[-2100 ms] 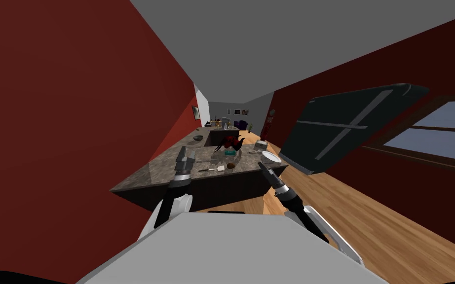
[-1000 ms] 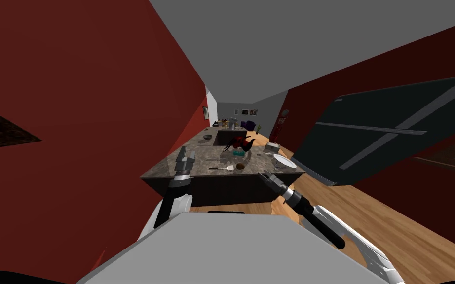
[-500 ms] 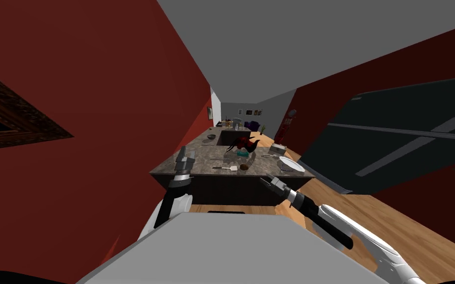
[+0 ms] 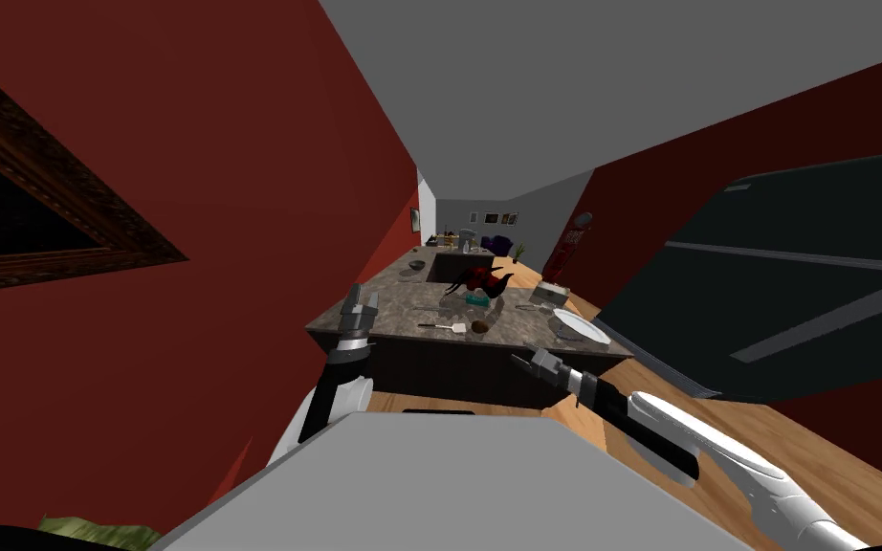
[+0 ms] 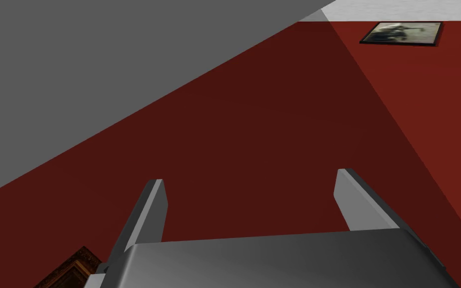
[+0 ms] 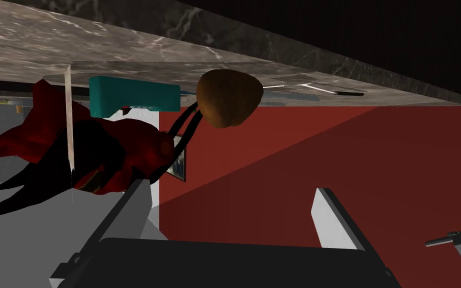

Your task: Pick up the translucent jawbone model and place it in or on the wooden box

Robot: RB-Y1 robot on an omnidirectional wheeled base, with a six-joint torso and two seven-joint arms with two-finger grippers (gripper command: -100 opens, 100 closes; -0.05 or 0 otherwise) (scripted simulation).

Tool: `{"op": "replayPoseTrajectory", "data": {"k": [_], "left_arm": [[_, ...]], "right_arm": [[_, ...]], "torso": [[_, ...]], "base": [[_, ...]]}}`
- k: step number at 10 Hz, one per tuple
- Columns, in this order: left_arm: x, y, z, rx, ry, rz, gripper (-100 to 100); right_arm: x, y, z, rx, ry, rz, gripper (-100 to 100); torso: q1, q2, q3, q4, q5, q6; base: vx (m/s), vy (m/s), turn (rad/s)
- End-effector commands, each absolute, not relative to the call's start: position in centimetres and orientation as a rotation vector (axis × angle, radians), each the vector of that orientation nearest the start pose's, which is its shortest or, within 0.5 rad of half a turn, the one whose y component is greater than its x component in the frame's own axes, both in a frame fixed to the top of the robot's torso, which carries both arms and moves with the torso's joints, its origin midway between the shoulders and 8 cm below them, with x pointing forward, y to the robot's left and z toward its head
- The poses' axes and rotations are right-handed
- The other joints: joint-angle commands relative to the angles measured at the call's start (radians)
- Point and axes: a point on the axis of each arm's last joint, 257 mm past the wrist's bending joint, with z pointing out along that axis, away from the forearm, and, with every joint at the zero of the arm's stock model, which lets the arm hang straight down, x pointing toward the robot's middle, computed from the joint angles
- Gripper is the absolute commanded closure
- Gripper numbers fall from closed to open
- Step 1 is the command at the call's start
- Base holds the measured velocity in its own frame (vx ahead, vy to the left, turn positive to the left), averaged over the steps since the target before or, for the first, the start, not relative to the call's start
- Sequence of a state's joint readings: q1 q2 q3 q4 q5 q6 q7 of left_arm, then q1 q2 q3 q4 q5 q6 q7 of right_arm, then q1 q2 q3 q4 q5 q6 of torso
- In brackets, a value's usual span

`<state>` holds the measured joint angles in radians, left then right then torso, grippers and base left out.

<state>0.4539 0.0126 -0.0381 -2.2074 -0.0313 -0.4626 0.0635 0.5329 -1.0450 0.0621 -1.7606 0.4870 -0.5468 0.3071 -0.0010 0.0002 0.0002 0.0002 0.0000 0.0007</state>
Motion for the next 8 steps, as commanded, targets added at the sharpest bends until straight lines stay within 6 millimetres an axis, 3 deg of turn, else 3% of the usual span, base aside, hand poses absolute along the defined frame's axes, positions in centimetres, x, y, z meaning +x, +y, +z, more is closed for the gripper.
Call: {"op": "replayPoseTrajectory", "data": {"k": [1, 6, 7, 8], "left_arm": [[37.0, 26.0, -0.1, -0.715, 0.674, -1.379, 0], [37.0, 26.0, -0.1, -0.715, 0.674, -1.379, 0], [37.0, 26.0, -0.1, -0.715, 0.674, -1.379, 0], [37.0, 26.0, -0.1, -0.715, 0.674, -1.379, 0]], "right_arm": [[33.6, -35.4, -27.3, -0.629, 1.898, 0.358, -100], [32.7, -39.5, -29.0, -0.802, 1.987, 0.235, -100], [32.2, -41.2, -29.9, -0.861, 2.023, 0.186, -100], [32.2, -41.5, -29.8, -0.877, 2.025, 0.178, -100]], "torso": [[0.0, 0.0, 0.0, 0.0, 0.0, 0.0], [-0.001, 0.0, 0.0, 0.0, 0.0, 0.0], [-0.001, 0.0, 0.0, 0.0, 0.0, 0.0], [-0.002, 0.0, 0.0, 0.0, 0.0, 0.0]], "base": [[0.007, -0.006, 0.166], [0.009, -0.019, 0.106], [0.008, -0.03, 0.131], [0.008, -0.031, 0.08]]}}
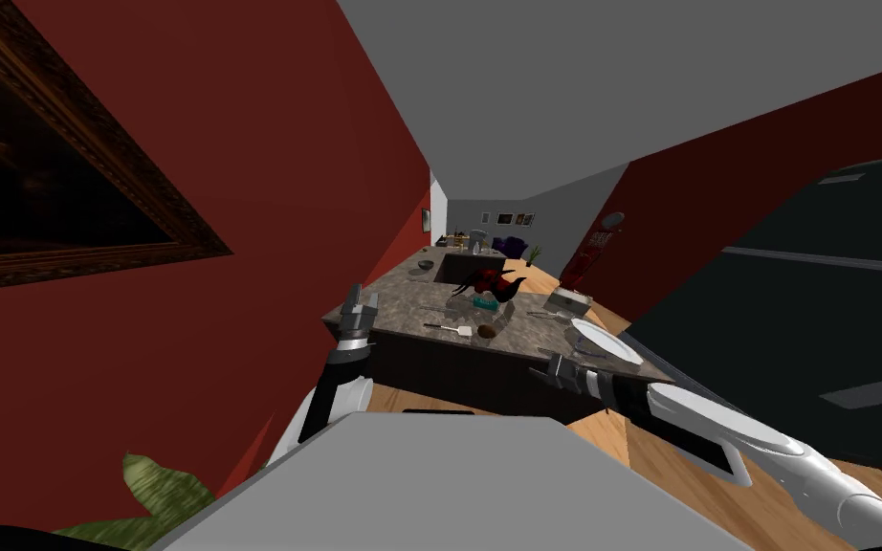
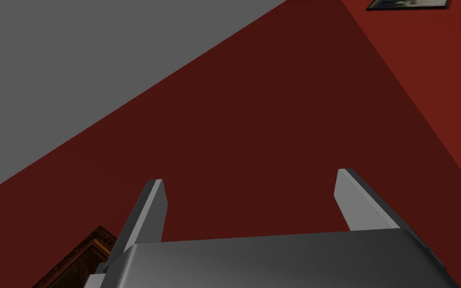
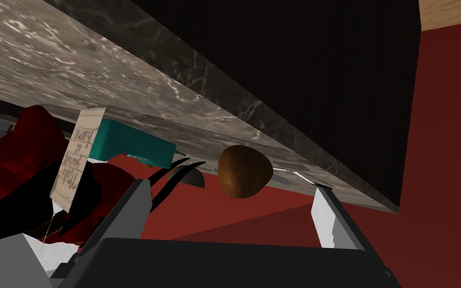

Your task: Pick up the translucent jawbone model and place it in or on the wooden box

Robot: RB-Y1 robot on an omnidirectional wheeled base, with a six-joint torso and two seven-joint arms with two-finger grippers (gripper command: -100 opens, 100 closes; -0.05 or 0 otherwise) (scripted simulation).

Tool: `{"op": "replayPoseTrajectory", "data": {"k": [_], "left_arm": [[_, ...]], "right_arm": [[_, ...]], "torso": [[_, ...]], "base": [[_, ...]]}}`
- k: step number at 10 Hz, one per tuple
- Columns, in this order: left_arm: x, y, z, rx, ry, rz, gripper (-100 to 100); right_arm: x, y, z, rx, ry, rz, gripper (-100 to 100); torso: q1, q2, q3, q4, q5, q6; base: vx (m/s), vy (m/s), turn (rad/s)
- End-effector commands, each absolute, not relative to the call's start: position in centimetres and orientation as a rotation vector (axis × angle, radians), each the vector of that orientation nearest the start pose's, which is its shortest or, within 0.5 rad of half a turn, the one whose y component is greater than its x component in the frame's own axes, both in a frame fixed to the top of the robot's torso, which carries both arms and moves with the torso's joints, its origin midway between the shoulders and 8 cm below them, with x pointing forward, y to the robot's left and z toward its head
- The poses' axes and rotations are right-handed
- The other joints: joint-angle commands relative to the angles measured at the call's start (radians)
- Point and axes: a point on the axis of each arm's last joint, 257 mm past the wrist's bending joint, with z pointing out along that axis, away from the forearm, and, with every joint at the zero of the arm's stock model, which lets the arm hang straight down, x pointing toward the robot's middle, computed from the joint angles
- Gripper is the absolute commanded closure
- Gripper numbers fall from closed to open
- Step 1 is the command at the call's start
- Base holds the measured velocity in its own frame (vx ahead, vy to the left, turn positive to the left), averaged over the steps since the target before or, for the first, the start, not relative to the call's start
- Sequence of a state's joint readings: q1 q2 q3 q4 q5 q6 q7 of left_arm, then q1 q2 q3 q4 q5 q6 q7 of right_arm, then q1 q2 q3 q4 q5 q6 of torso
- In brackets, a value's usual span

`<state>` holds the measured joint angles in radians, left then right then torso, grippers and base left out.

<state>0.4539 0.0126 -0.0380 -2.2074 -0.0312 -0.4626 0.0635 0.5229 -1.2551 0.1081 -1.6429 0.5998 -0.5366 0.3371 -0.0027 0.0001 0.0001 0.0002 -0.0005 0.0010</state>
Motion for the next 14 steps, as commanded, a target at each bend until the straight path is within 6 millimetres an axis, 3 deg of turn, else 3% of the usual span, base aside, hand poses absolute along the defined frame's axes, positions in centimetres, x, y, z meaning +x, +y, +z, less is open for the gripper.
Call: {"op": "replayPoseTrajectory", "data": {"k": [1, 2, 3, 4, 7, 8, 11, 14], "left_arm": [[37.0, 26.0, -0.1, -0.715, 0.674, -1.379, 0], [37.0, 26.0, -0.1, -0.715, 0.674, -1.379, 0], [37.0, 26.0, -0.1, -0.715, 0.674, -1.379, 0], [37.0, 26.0, -0.1, -0.715, 0.674, -1.379, 0], [37.0, 26.0, -0.1, -0.715, 0.674, -1.379, 0], [37.0, 26.0, -0.1, -0.715, 0.674, -1.379, 0], [37.0, 26.0, -0.1, -0.715, 0.674, -1.379, 0], [37.0, 26.0, -0.1, -0.715, 0.674, -1.379, 0]], "right_arm": [[31.7, -43.4, -30.4, -0.941, 2.06, 0.126, -100], [31.7, -43.5, -30.3, -0.949, 2.061, 0.122, -100], [31.2, -45.5, -30.9, -1.012, 2.094, 0.07, -100], [31.2, -45.6, -30.8, -1.018, 2.095, 0.067, -100], [29.5, -51.4, -31.6, -1.199, 2.183, -0.082, -100], [29.5, -51.6, -31.4, -1.207, 2.184, -0.088, -100], [27.7, -56.8, -31.3, -1.36, 2.257, -0.216, -100], [25.9, -60.8, -31.0, -1.47, 2.313, -0.307, -100]], "torso": [[0.0, 0.0, 0.0, 0.0, 0.0, 0.0], [-0.001, 0.0, 0.0, 0.0, 0.0, 0.0], [-0.001, 0.0, 0.0, 0.0, 0.0, 0.0], [-0.001, 0.0, 0.0, 0.0, 0.0, 0.0], [-0.003, -0.001, 0.0, 0.0, -0.001, -0.001], [-0.005, 0.0, 0.0, 0.0, -0.001, 0.0], [-0.004, 0.0, 0.0, 0.0, -0.001, 0.0], [-0.006, 0.0, 0.0, 0.0, -0.002, 0.0]], "base": [[0.007, -0.042, 0.133], [0.006, -0.039, 0.089], [0.003, -0.046, 0.122], [0.003, -0.043, 0.077], [0.009, -0.081, 0.187], [-0.003, -0.089, 0.041], [-0.005, -0.101, 0.139], [-0.007, -0.121, 0.115]]}}
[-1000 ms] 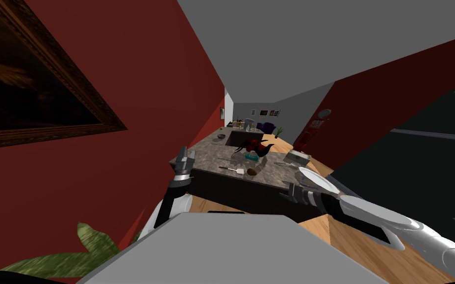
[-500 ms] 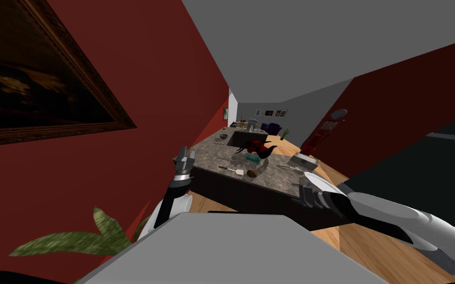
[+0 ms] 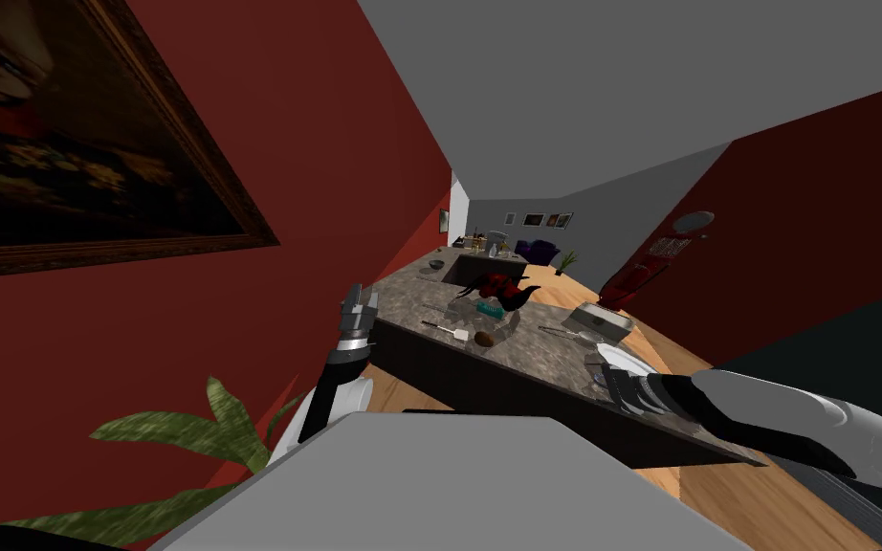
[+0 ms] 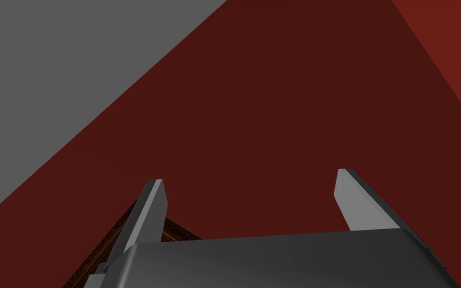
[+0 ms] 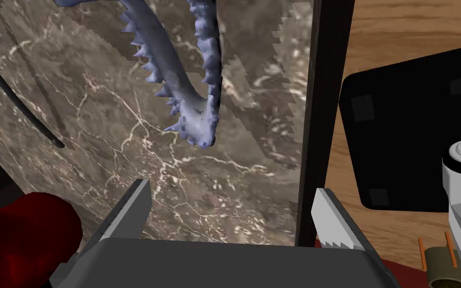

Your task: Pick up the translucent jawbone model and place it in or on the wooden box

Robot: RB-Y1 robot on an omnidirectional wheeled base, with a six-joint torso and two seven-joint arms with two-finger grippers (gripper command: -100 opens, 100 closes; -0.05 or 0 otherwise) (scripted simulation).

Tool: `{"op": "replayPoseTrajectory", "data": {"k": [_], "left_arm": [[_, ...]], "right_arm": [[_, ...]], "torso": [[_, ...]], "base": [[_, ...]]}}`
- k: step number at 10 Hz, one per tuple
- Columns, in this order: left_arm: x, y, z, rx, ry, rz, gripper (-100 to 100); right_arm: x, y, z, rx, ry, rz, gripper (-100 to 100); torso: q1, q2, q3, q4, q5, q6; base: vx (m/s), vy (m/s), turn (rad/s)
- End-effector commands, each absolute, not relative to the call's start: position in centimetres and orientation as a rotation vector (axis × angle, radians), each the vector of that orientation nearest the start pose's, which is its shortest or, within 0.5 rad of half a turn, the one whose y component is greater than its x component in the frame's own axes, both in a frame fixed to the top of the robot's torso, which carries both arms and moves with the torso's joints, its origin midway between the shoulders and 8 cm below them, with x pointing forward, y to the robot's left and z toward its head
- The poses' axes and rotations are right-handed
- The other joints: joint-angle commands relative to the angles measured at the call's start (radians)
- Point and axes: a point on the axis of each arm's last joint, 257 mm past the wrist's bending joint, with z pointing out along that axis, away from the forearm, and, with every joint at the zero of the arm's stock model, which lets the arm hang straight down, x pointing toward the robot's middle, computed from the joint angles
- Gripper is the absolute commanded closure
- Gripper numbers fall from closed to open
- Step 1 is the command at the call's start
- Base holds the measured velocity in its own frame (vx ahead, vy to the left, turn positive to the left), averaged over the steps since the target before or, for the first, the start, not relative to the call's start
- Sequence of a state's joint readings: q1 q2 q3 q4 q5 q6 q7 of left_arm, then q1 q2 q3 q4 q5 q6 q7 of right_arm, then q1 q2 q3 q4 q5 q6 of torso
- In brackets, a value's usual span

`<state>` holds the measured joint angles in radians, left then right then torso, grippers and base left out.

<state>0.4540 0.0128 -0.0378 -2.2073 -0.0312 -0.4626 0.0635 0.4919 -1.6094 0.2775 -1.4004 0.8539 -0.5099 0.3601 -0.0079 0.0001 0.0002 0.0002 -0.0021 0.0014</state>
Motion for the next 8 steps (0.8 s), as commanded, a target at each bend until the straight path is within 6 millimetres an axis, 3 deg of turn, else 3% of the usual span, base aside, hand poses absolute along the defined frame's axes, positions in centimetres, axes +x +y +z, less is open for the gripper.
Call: {"op": "replayPoseTrajectory", "data": {"k": [1, 2, 3, 4, 5, 7, 8], "left_arm": [[37.0, 26.0, -0.1, -0.715, 0.674, -1.379, 0], [37.0, 26.0, -0.1, -0.715, 0.674, -1.379, 0], [37.0, 26.0, -0.1, -0.715, 0.674, -1.379, 0], [37.0, 26.0, -0.1, -0.715, 0.674, -1.379, 0], [37.0, 26.0, -0.1, -0.715, 0.674, -1.379, 0], [37.0, 26.0, -0.1, -0.715, 0.674, -1.379, 0], [37.0, 26.0, -0.1, -0.715, 0.674, -1.379, 0]], "right_arm": [[25.0, -62.4, -30.9, -1.516, 2.338, -0.342, -100], [24.5, -63.1, -30.8, -1.536, 2.35, -0.355, -100], [24.8, -62.6, -30.9, -1.516, 2.341, -0.344, -100], [24.7, -62.7, -30.9, -1.521, 2.342, -0.346, 0], [23.8, -62.9, -32.0, -1.506, 2.353, -0.349, -100], [23.1, -63.0, -32.8, -1.496, 2.362, -0.352, -100], [23.4, -63.0, -32.3, -1.496, 2.361, -0.352, -100]], "torso": [[0.0, 0.0, 0.0, 0.0, 0.0, 0.0], [0.001, 0.002, 0.001, 0.0, 0.0, -0.001], [0.003, 0.002, 0.001, 0.0, 0.0, 0.0], [0.005, 0.001, 0.001, 0.0, 0.001, 0.0], [0.007, 0.0, 0.0, 0.0, 0.001, 0.0], [0.007, 0.001, 0.0, 0.0, 0.001, 0.0], [0.007, 0.001, 0.0, 0.0, 0.001, 0.0]], "base": [[-0.036, -0.099, 0.152], [-0.044, -0.063, 0.148], [-0.014, -0.026, 0.024], [-0.003, -0.006, -0.004], [-0.007, -0.01, 0.044], [-0.009, -0.011, 0.031], [0.0, 0.0, 0.0]]}}
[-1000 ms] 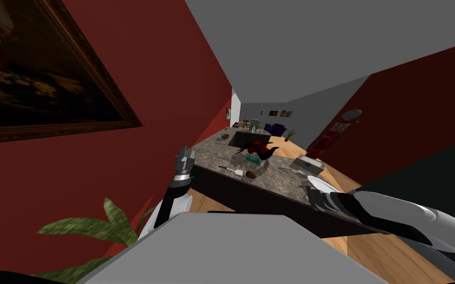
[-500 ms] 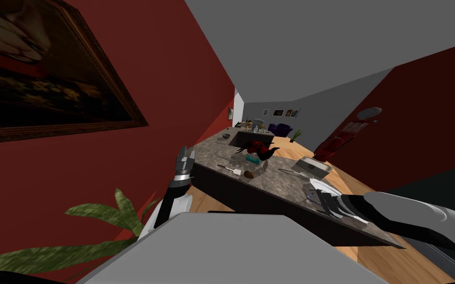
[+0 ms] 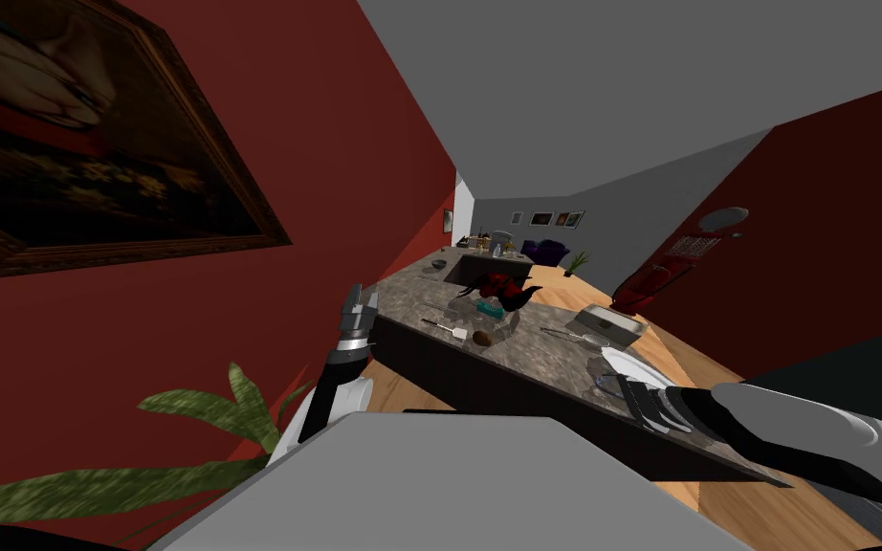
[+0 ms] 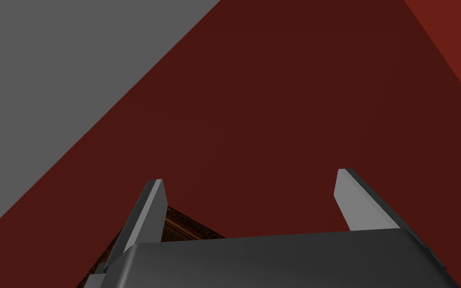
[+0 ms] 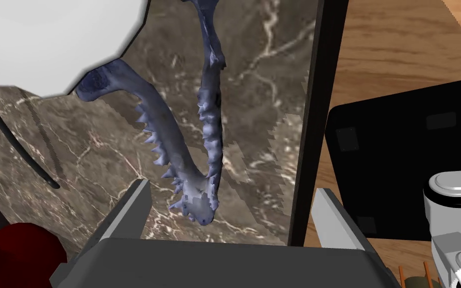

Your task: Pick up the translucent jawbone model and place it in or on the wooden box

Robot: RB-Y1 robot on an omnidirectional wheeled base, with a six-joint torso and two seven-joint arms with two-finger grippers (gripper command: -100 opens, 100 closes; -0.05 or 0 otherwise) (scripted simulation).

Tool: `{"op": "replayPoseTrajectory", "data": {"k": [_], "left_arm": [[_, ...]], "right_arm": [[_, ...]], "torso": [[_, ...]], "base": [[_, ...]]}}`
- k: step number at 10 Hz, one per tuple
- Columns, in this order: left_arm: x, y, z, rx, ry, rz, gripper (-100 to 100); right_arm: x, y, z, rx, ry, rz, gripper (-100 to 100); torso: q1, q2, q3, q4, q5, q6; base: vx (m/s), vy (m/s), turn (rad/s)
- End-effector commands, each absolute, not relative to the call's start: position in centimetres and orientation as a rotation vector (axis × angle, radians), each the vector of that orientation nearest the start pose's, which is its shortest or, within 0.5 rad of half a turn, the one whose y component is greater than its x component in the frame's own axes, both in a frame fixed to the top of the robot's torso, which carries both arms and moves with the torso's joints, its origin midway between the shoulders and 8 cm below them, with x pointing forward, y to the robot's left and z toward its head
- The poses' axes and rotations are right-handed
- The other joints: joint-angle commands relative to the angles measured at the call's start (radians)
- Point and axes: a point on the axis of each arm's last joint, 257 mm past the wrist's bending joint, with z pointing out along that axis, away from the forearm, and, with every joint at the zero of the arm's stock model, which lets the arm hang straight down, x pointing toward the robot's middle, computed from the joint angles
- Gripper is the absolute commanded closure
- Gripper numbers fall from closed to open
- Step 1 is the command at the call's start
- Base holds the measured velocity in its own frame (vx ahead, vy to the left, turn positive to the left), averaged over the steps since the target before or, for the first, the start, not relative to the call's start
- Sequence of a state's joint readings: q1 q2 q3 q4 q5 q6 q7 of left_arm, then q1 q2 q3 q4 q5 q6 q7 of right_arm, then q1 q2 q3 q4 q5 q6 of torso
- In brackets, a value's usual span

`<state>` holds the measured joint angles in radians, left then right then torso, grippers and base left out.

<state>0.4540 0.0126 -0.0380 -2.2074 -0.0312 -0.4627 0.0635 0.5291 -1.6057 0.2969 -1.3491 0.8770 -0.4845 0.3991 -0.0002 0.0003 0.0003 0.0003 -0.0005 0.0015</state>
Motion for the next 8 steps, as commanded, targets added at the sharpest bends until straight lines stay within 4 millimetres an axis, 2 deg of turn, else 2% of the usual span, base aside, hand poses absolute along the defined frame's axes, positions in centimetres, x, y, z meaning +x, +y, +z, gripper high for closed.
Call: {"op": "replayPoseTrajectory", "data": {"k": [1, 5, 6, 7, 8], "left_arm": [[37.0, 26.0, -0.1, -0.715, 0.674, -1.379, 0], [37.0, 26.0, -0.1, -0.715, 0.674, -1.379, 0], [37.0, 26.0, -0.1, -0.715, 0.674, -1.379, 0], [37.0, 26.0, -0.1, -0.715, 0.674, -1.379, 0], [37.0, 26.0, -0.1, -0.715, 0.674, -1.379, 0]], "right_arm": [[23.3, -63.0, -32.3, -1.498, 2.36, -0.353, 100], [23.7, -63.3, -32.0, -1.497, 2.355, -0.367, 100], [23.7, -63.3, -32.0, -1.497, 2.355, -0.367, 0], [24.5, -62.7, -31.1, -1.518, 2.344, -0.346, 100], [24.0, -62.9, -31.5, -1.51, 2.349, -0.357, 100]], "torso": [[0.0, 0.0, 0.0, 0.0, 0.0, 0.0], [-0.001, 0.0, -0.001, -0.002, -0.004, 0.001], [-0.001, 0.0, -0.001, -0.002, -0.004, 0.001], [-0.001, 0.0, -0.001, -0.002, -0.004, 0.001], [0.001, -0.001, -0.001, -0.002, -0.003, 0.001]], "base": [[0.0, 0.0, 0.0], [0.0, -0.001, 0.003], [0.0, 0.0, 0.0], [0.016, 0.01, -0.073], [0.009, 0.006, -0.022]]}}
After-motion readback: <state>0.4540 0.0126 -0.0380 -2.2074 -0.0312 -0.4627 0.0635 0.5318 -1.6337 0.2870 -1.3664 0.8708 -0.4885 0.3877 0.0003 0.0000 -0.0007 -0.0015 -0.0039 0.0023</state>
